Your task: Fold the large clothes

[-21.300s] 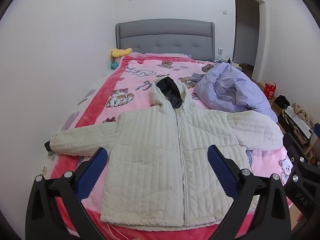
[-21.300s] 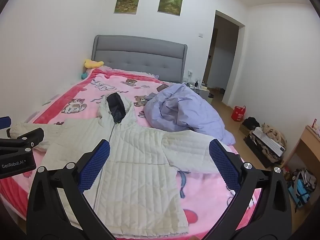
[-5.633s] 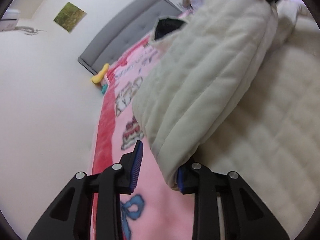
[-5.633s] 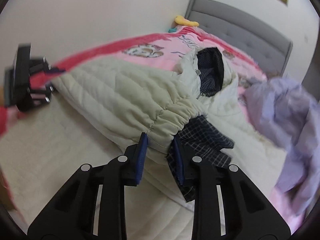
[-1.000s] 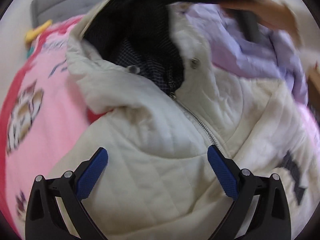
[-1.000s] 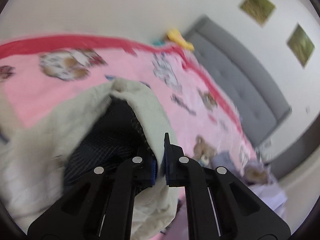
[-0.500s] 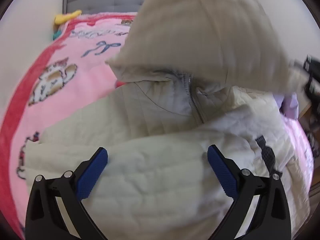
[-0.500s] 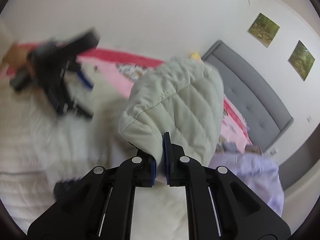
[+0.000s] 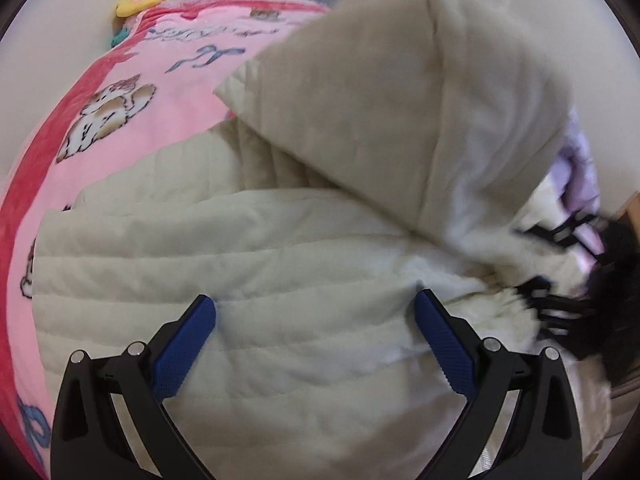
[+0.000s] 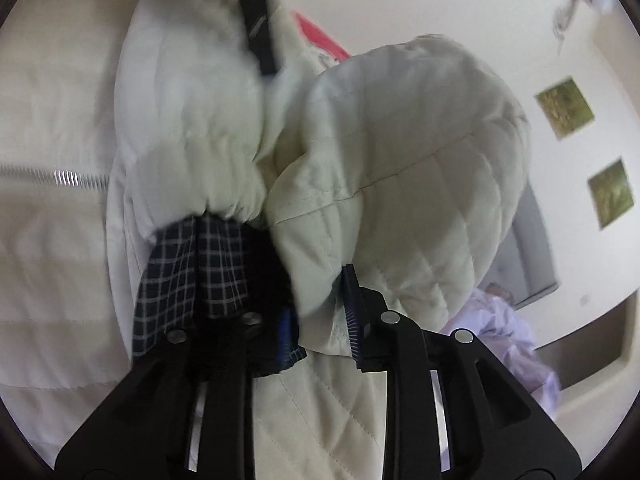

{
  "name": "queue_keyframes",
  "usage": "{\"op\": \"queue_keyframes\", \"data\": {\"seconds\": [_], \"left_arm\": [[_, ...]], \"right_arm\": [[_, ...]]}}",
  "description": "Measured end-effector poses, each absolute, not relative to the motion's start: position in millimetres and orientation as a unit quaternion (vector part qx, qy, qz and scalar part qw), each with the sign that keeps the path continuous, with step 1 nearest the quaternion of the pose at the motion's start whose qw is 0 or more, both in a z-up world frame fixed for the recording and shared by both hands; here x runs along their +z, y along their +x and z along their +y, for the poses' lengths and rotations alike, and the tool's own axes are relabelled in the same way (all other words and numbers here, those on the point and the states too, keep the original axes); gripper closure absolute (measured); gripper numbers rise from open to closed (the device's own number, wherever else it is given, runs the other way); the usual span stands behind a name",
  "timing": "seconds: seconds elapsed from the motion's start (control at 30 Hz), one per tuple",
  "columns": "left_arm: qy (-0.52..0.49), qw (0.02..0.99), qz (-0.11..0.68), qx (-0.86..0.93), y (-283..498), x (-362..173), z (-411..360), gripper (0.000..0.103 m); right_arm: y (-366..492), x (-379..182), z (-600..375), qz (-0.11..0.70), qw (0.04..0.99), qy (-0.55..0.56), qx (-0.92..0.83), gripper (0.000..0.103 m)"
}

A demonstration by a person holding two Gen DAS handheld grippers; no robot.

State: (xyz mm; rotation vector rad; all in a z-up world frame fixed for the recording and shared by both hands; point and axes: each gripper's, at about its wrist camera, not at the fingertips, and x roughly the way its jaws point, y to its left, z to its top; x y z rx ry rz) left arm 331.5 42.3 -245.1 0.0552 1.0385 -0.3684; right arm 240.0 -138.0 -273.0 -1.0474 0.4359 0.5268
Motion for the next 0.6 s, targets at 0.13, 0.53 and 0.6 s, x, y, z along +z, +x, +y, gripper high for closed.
{"op": "queue_keyframes", "data": {"seconds": [0.13,0.53,0.6], "left_arm": [[0.008,0.859,0.483,-0.169,332,-249,46,0.004],[0.008,0.865,0.474,-0.166,329,-250,45,0.004],[0.008,0.865,0.474,-0.166,328,-250,45,0.004]], "right_arm": [[250,-218,-153,0.199,0.844,-0.405,0.289,0.033],[348,-116,-136,0.182,0.793,-0.468,0.346,0.013],[361,-124,-124,0.203,0.760,-0.499,0.365,0.014]]}}
